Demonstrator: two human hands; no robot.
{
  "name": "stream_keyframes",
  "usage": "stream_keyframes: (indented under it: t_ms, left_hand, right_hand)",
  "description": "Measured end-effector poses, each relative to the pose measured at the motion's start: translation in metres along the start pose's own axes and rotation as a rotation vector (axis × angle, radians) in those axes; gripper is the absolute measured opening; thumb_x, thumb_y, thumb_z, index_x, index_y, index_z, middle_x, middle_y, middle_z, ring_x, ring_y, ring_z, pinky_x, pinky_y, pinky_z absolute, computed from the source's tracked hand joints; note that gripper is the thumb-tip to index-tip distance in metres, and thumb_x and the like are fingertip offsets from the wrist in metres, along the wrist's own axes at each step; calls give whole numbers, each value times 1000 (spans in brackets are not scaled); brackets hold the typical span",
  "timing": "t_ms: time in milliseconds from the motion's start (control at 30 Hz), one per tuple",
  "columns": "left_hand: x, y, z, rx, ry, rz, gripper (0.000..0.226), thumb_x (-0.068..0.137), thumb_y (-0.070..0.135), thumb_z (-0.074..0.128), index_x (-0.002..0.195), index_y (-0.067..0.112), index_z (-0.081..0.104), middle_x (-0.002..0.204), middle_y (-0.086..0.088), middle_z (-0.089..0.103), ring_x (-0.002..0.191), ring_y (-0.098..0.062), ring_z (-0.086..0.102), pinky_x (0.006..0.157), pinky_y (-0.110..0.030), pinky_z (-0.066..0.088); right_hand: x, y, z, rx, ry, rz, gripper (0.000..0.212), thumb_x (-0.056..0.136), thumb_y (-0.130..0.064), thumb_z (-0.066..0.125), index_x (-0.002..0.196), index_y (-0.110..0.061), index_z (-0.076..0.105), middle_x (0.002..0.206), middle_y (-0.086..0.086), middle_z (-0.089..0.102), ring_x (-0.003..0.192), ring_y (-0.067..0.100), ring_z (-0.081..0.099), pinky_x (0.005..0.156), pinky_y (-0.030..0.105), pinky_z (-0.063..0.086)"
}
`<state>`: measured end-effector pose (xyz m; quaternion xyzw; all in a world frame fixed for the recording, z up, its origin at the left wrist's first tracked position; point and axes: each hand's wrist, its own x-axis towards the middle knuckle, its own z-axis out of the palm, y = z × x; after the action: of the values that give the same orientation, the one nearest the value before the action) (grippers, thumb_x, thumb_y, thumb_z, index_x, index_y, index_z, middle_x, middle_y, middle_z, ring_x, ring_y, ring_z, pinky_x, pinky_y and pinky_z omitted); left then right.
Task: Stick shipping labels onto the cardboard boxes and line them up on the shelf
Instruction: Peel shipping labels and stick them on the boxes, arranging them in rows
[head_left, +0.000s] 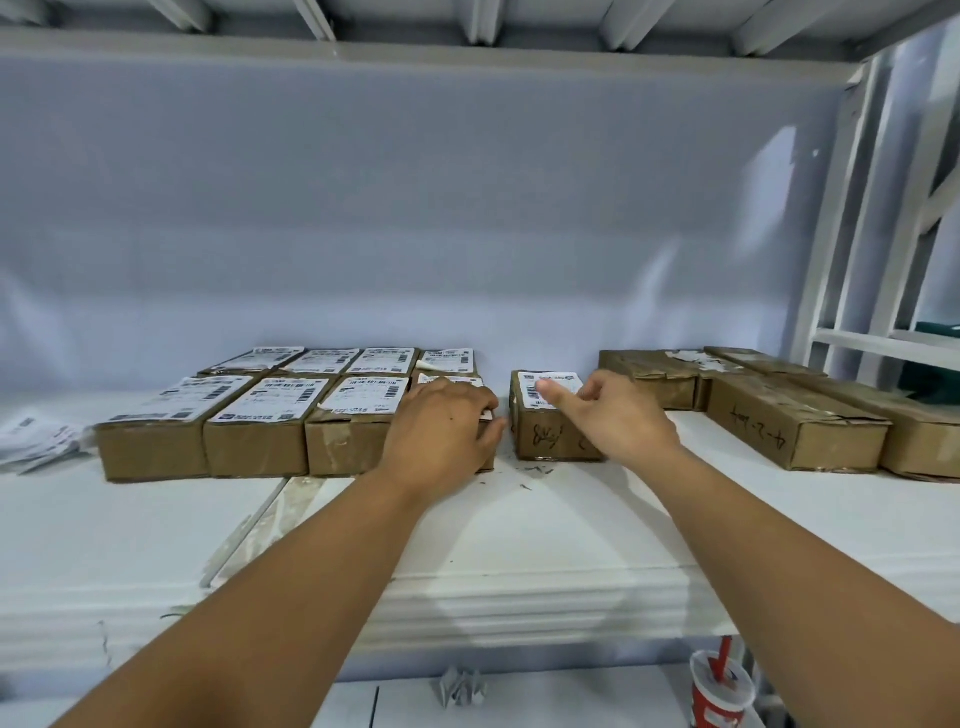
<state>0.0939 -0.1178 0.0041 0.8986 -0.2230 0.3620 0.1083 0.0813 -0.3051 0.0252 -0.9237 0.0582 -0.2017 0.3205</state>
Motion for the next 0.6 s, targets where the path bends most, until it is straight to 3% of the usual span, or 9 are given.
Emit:
stream_keyframes:
  t_ms: [100,167,300,400,600]
  left_hand:
    - [1,0,1,-2,-8,-7,24,91,40,49,102,25,65,103,4,68,100,-20,55,90,-30,36]
    - [0,-1,2,-17,-4,-6,26,90,39,52,103,22,66,105,3,68,100,-21,57,91,-31,38]
    - [-2,-1,2,-16,2,-10,29,90,39,52,110,22,66,112,4,68,105,-21,57,96,-30,34]
    - [-2,0,1,-1,14,7,27,91,38,50,109,23,66,109,4,68,103,-20,57,97,-30,30]
    - [-3,-1,3,15,51,36,21,89,33,51,91,21,68,87,2,70,84,-22,59,90,-29,34]
  right_hand:
    - [-8,-12,4,-263,49,18,84,66,-89,39,110,-18,49,110,4,58,106,28,55,87,41,46]
    - [-6,-17,10,-328,48,41,88,67,-86,44,123,-18,44,126,8,50,119,31,49,99,49,38]
    - [-6,-26,7,-310,-51,86,64,77,-62,49,130,-27,44,135,9,47,132,33,35,110,58,17]
    - [-5,-26,-3,-321,-123,117,46,81,-39,45,126,-30,54,135,7,50,136,36,26,111,61,7]
    - [-3,6,-18,-358,73,83,46,88,-9,46,119,-39,63,129,5,47,123,31,30,100,43,32]
